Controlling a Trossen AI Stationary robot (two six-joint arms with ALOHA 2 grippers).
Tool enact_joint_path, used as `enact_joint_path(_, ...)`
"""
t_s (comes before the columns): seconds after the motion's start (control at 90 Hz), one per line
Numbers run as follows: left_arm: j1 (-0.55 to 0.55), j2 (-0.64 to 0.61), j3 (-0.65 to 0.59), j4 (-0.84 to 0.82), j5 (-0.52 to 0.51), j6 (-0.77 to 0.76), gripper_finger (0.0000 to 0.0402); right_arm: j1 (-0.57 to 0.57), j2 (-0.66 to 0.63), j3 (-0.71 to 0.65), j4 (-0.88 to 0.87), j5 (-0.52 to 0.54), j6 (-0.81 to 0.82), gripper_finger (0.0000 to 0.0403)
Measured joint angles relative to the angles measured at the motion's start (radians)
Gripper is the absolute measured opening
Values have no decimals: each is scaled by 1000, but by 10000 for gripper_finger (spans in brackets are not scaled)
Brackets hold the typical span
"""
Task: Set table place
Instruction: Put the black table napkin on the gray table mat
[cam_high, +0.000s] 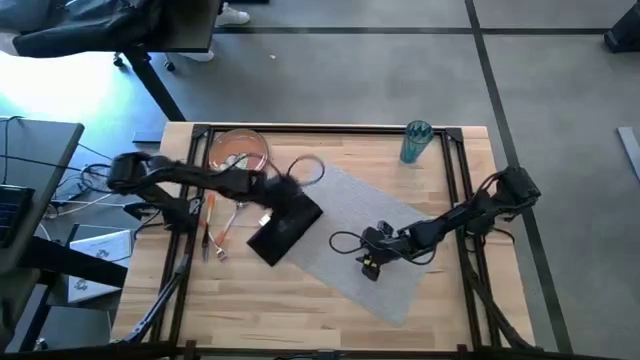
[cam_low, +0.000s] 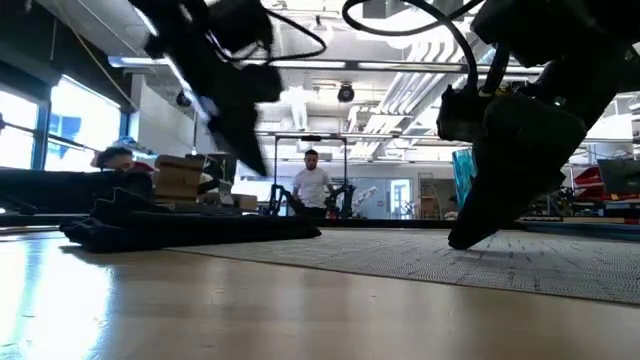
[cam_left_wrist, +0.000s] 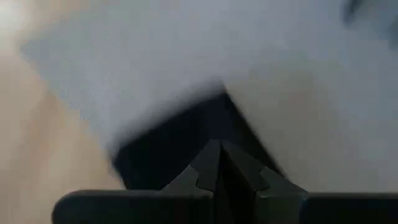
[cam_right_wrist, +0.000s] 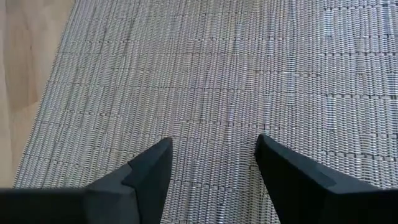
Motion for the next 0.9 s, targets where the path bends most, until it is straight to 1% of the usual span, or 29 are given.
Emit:
enact_joint_path(0.078,-92,-44,0,-183,18,-104,0,0,0,0,0,0,0,216)
enact_joint_path(0.156,-197,-57,-1,-343,21,-211,0,0,0,0,0,0,0,216)
enact_joint_path(0.222,-285,-59,-2,-422,24,-296,0,0,0,0,0,5,0,216)
enact_joint_path(0.278,-342,-54,-2,-452,64,-351,0,1,0,0,0,11,-6,216)
enact_joint_path(0.322,-379,-47,-9,-438,99,-387,0,1,0,0,0,14,-8,216)
enact_joint_path(0.389,-414,-39,-46,-359,126,-450,0,2,0,-1,0,16,-9,216)
enact_joint_path(0.533,-443,1,-139,-174,129,-539,0,1,0,-1,0,17,-15,216)
enact_joint_path(0.644,-437,34,-165,-110,134,-536,0,1,0,-1,0,16,-18,216)
enact_joint_path(0.733,-425,54,-178,-98,133,-519,0,1,0,-1,0,16,-32,216)
enact_joint_path(0.9,-403,55,-182,-86,118,-493,0,1,0,-1,0,19,-45,216)
